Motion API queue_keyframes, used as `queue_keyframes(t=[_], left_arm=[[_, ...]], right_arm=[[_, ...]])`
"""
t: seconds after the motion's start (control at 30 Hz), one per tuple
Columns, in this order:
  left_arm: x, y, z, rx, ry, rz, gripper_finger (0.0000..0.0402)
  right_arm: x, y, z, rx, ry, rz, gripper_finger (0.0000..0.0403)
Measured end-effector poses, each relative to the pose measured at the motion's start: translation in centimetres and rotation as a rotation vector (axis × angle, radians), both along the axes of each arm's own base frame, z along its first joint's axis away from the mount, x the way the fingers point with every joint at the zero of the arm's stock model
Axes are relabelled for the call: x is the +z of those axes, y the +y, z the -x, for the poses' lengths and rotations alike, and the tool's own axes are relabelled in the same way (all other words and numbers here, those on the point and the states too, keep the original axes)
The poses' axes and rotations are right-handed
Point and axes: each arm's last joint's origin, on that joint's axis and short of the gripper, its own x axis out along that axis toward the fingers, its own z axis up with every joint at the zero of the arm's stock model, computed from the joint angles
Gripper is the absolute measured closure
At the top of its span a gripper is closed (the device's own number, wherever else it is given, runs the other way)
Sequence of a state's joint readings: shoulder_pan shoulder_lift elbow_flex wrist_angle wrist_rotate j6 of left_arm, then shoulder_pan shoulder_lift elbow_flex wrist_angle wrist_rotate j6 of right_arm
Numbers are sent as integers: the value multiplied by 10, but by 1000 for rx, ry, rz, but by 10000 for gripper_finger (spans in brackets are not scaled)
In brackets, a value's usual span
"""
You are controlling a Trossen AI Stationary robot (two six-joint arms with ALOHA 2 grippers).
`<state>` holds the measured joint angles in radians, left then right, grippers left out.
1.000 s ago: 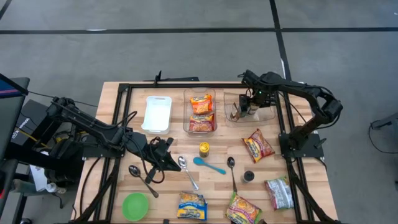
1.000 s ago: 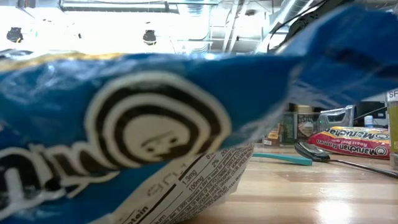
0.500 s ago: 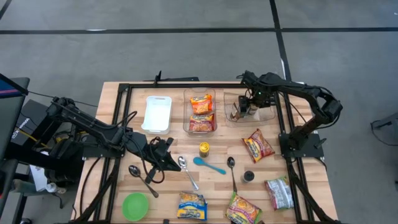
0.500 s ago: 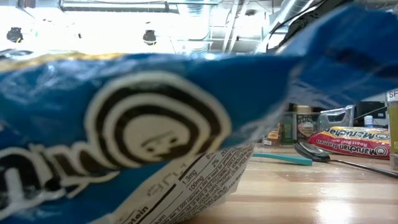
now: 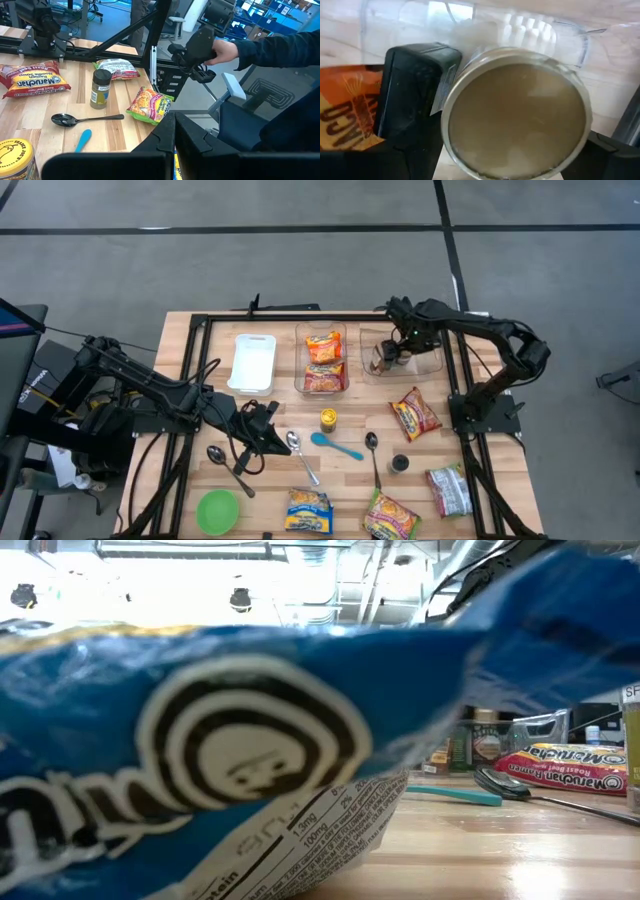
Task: Pick & Place Food Item
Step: Put the gold spice bottle into the right transparent bin, then put the black spice bottle into the right transparent bin
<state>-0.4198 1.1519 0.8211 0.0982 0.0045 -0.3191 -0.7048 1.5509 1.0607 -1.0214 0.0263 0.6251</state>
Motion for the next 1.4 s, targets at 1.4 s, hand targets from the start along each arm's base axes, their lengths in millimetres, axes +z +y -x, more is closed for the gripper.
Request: queue_keyframes(t=[1.4], left_arm=[[0, 0, 0, 0, 0, 0, 402]], right_arm=[[107, 70, 50, 40, -454, 266, 85]])
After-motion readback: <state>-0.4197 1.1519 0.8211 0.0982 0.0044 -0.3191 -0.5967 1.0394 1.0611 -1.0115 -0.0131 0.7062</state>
